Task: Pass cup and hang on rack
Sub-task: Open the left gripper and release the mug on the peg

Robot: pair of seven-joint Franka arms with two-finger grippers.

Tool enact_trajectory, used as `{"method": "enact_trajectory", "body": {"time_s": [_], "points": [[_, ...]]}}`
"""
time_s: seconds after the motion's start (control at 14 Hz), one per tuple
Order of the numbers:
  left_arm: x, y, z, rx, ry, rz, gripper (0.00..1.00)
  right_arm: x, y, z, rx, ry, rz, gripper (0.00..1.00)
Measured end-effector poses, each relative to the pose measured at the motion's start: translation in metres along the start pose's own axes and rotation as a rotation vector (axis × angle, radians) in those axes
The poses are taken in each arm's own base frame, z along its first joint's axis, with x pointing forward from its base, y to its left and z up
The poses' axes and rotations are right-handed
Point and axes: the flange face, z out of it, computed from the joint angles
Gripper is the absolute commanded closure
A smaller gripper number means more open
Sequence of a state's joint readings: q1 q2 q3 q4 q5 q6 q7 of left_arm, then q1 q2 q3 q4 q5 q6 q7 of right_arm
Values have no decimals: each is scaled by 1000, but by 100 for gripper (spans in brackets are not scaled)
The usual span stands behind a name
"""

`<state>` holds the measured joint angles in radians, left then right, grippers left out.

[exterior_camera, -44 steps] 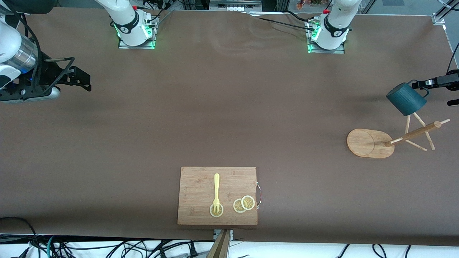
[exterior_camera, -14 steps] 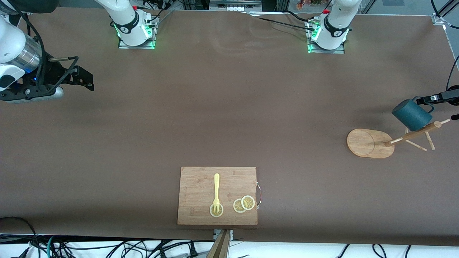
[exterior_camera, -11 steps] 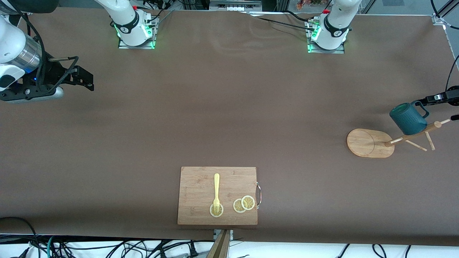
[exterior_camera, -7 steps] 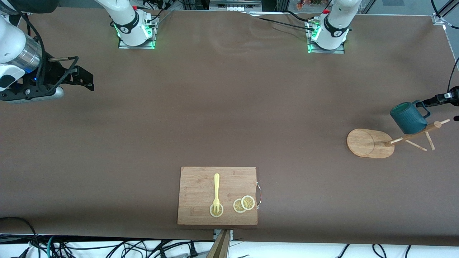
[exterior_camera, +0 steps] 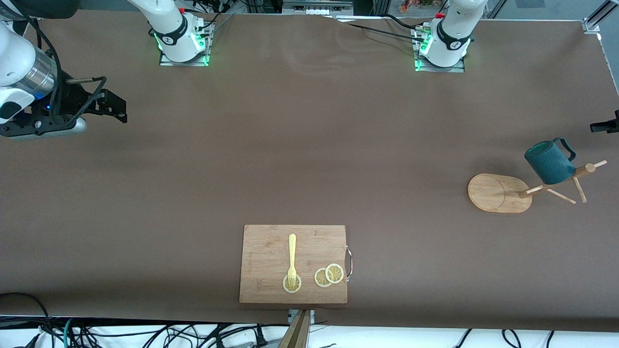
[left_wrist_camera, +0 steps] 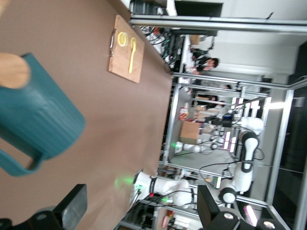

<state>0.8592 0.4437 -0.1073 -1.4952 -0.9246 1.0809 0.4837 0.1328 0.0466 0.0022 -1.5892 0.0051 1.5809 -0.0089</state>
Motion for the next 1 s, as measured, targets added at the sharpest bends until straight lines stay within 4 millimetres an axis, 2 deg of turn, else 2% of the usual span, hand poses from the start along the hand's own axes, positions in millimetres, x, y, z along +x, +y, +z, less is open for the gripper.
{"method": "enact_trajectory", "body": {"time_s": [0.07,0.21,0.29,0.36,0.57,0.71,1.0], "points": [[-2,9,1,20,-4,-2,0,0,0,0,0,0,0,0],[-4,13,3,49,-17,-14,0,0,0,0,0,0,0,0],[-2,20,9,78,-39,-27,0,0,0,0,0,0,0,0],[2,35,20,119,-65,-40,0,0,0,0,0,0,0,0],[19,113,72,369,-166,-42,0,0,0,0,0,0,0,0],[25,156,110,552,-226,-7,0,0,0,0,0,0,0,0],[34,204,170,839,-278,79,0,0,0,1,0,-2,0,0]]}}
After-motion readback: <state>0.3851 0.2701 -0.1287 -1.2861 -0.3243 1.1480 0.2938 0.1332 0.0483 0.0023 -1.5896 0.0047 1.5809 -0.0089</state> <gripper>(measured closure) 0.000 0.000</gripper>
